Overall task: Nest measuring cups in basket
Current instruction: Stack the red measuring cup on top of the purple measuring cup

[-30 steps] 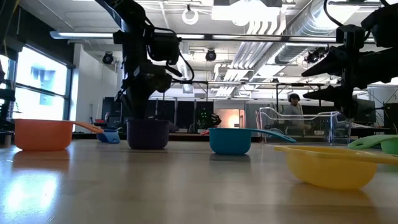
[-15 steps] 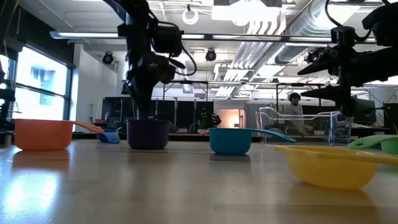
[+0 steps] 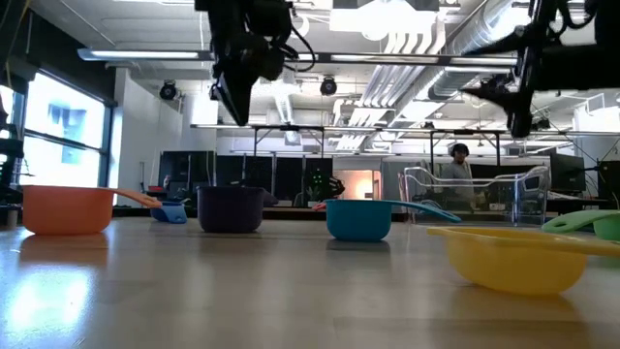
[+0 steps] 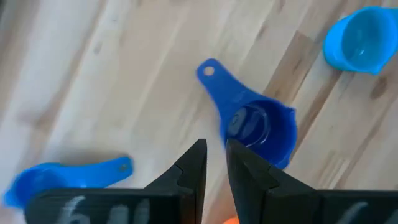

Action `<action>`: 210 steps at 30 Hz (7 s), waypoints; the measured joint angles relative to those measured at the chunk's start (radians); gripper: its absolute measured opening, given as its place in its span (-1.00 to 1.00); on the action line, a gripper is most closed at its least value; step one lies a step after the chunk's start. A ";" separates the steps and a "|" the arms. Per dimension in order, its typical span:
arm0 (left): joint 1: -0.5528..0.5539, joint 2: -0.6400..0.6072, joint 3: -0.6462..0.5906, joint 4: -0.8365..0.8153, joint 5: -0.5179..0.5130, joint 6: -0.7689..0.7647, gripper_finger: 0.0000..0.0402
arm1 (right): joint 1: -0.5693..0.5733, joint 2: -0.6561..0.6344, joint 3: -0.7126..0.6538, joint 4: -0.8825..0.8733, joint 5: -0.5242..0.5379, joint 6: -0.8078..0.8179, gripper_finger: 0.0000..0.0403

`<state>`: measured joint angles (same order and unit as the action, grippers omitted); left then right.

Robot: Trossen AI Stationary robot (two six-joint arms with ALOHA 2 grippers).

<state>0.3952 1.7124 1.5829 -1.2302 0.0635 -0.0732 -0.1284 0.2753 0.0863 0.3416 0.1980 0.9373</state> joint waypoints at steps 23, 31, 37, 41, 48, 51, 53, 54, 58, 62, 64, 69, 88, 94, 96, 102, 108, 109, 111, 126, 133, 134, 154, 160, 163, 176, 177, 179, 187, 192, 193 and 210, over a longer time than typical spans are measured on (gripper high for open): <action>0.143 -0.152 0.062 -0.109 -0.136 0.093 -0.74 | -0.028 0.544 0.660 -0.430 0.058 -0.200 0.09; 0.149 -0.159 0.062 -0.109 -0.140 0.134 -0.74 | -0.090 0.780 0.882 -0.591 0.054 -0.134 0.09; 0.149 -0.159 0.061 -0.109 -0.139 0.137 -0.74 | -0.144 0.944 1.048 -0.721 0.053 -0.152 0.09; 0.149 -0.159 0.061 -0.108 -0.139 0.137 -0.74 | -0.188 1.041 1.128 -0.744 0.053 -0.141 0.09; 0.149 -0.159 0.061 -0.108 -0.139 0.131 -0.76 | -0.255 1.201 1.204 -0.774 -0.049 -0.082 0.09; 0.149 -0.159 0.061 -0.108 -0.139 0.130 -0.76 | -0.280 1.264 1.219 -0.773 -0.108 -0.160 0.09; 0.149 -0.159 0.061 -0.108 -0.139 0.130 -0.76 | -0.299 1.304 1.229 -0.773 -0.170 -0.215 0.09; 0.149 -0.159 0.061 -0.108 -0.139 0.130 -0.76 | -0.308 1.323 1.235 -0.774 -0.201 -0.246 0.09; 0.149 -0.159 0.061 -0.108 -0.139 0.126 -0.76 | -0.339 1.393 1.259 -0.778 -0.299 -0.330 0.09; 0.149 -0.159 0.061 -0.107 -0.139 0.126 -0.76 | -0.362 1.447 1.278 -0.793 -0.345 -0.407 0.09; 0.149 -0.158 0.061 -0.107 -0.138 0.113 -0.76 | -0.371 1.463 1.283 -0.799 -0.373 -0.477 0.09; 0.149 -0.158 0.061 -0.106 -0.138 0.107 -0.76 | -0.385 1.480 1.283 -0.823 -0.377 -0.701 0.09; 0.148 -0.158 0.061 -0.103 -0.138 0.084 -0.76 | -0.389 1.548 1.274 -0.872 -0.250 -1.161 0.09; 0.148 -0.158 0.061 -0.103 -0.138 0.082 -0.76 | -0.386 1.577 1.273 -0.887 -0.223 -1.260 0.09; 0.148 -0.158 0.061 -0.103 -0.138 0.077 -0.76 | -0.386 1.587 1.273 -0.880 -0.200 -1.281 0.09; 0.148 -0.158 0.060 -0.103 -0.138 0.077 -0.76 | -0.386 1.625 1.273 -0.884 -0.177 -1.310 0.09; 0.148 -0.158 0.060 -0.103 -0.138 0.076 -0.76 | -0.386 1.665 1.273 -0.884 -0.119 -1.317 0.09; 0.148 -0.158 0.060 -0.103 -0.138 0.076 -0.76 | -0.386 1.671 1.273 -0.883 -0.119 -1.317 0.09; 0.148 -0.158 0.060 -0.103 -0.138 0.076 -0.76 | -0.386 1.679 1.273 -0.882 -0.105 -1.317 0.09; 0.148 -0.158 0.060 -0.103 -0.138 0.074 -0.76 | -0.375 1.716 1.273 -0.892 -0.071 -1.251 -0.18; 0.148 -0.158 0.060 -0.103 -0.138 0.075 -0.76 | -0.355 1.716 1.273 -0.902 -0.083 -1.182 -0.64; 0.148 -0.158 0.060 -0.103 -0.138 0.075 -0.76 | -0.353 1.716 1.273 -0.906 -0.089 -1.167 -0.72; 0.144 -0.158 0.060 -0.206 -0.120 0.077 -0.76 | -0.230 1.694 1.470 -1.151 -0.093 -0.699 -0.98; 0.107 -0.158 0.060 -0.233 -0.120 0.074 -0.76 | -0.199 1.693 1.612 -1.279 -0.093 -0.550 -0.99; 0.072 -0.159 0.031 -0.231 -0.120 0.067 -0.76 | -0.185 1.693 1.684 -1.357 -0.070 -0.504 -0.99; -0.049 -0.203 -0.207 -0.097 -0.119 -0.032 -0.76 | -0.158 1.693 1.911 -1.515 -0.007 -0.474 -0.99; -0.057 -0.203 -0.223 -0.079 -0.119 -0.044 -0.76 | -0.158 1.692 1.921 -1.515 -0.007 -0.474 -0.99; -0.073 -0.203 -0.258 -0.051 -0.115 -0.066 -0.76 | -0.159 1.692 1.940 -1.524 -0.007 -0.488 -0.99; -0.119 -0.202 -0.380 0.063 -0.093 -0.180 -0.76 | -0.183 1.692 1.994 -1.569 -0.006 -0.492 -0.99; -0.141 -0.202 -0.419 0.097 -0.092 -0.250 -0.76 | -0.200 1.692 1.996 -1.588 -0.006 -0.501 -0.99; -0.146 -0.202 -0.429 0.113 -0.093 -0.261 -0.76 | -0.203 1.692 1.996 -1.593 -0.006 -0.507 -0.99; -0.200 -0.184 -0.529 0.242 -0.094 -0.423 -0.76 | -0.225 1.692 1.996 -1.610 -0.026 -0.584 -0.99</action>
<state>0.1951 1.5287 1.0534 -0.9882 -0.0307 -0.4965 -0.3538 1.9671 2.0823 -1.2685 0.1721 0.3536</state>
